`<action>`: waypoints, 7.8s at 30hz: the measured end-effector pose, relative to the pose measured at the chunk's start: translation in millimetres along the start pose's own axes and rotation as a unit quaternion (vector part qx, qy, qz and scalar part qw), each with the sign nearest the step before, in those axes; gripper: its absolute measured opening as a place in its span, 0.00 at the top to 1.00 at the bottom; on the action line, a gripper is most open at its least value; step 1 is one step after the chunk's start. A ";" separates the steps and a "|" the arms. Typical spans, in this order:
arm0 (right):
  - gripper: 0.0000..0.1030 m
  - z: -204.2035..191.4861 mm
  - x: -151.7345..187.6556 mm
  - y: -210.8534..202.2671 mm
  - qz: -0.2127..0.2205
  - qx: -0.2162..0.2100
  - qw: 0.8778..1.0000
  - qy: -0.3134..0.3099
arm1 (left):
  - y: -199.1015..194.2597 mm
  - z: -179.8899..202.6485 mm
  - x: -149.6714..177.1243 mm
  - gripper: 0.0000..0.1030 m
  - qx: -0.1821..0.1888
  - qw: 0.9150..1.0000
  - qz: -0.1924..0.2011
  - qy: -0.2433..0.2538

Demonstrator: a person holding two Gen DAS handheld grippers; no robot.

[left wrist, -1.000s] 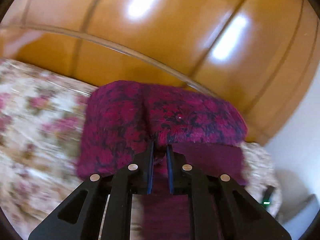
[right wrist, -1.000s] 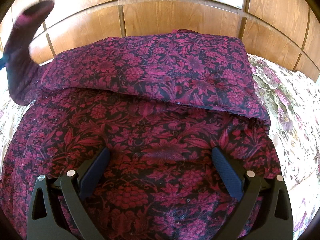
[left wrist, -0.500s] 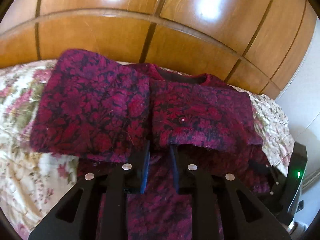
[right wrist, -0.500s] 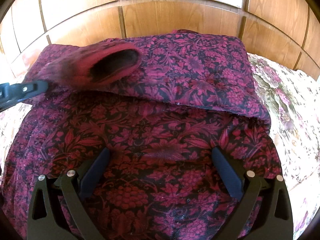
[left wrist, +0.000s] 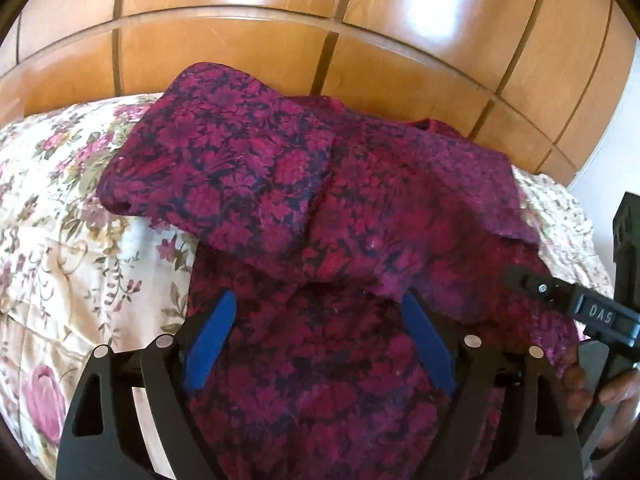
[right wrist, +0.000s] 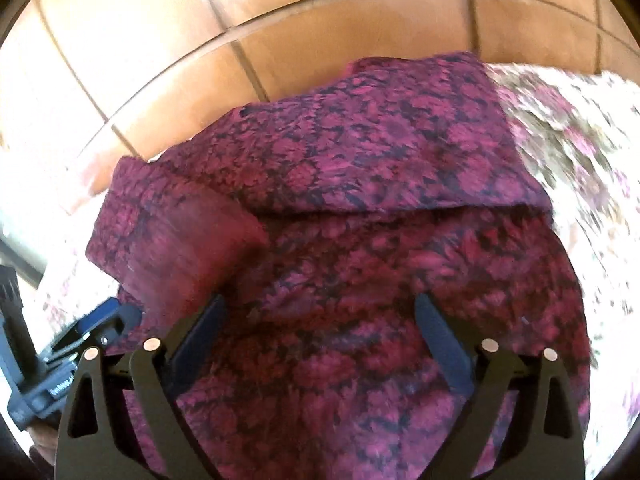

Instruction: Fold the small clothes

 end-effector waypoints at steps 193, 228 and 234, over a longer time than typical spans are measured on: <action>0.76 76.1 24.0 -79.5 -0.029 -0.107 0.986 0.125 | -57.7 -31.7 -9.2 0.87 0.218 0.959 -0.007 -0.179; 0.84 114.6 62.5 -91.1 -0.002 0.017 1.000 0.012 | -46.3 -68.9 48.1 0.78 0.136 0.977 -0.039 -0.161; 0.88 98.8 75.6 -122.9 0.009 -0.006 1.000 0.005 | -85.2 -58.7 50.0 0.82 0.144 0.981 -0.027 -0.128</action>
Point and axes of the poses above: each gripper's, at about its wrist camera, not at the fingertips, and y roughly the way its jaws point, z to its right, x to its underside, the point moved 6 cm from there along y, roughly the way its jaws point, and after that the axes turned 8 degrees about y, right-handed, at the moved point
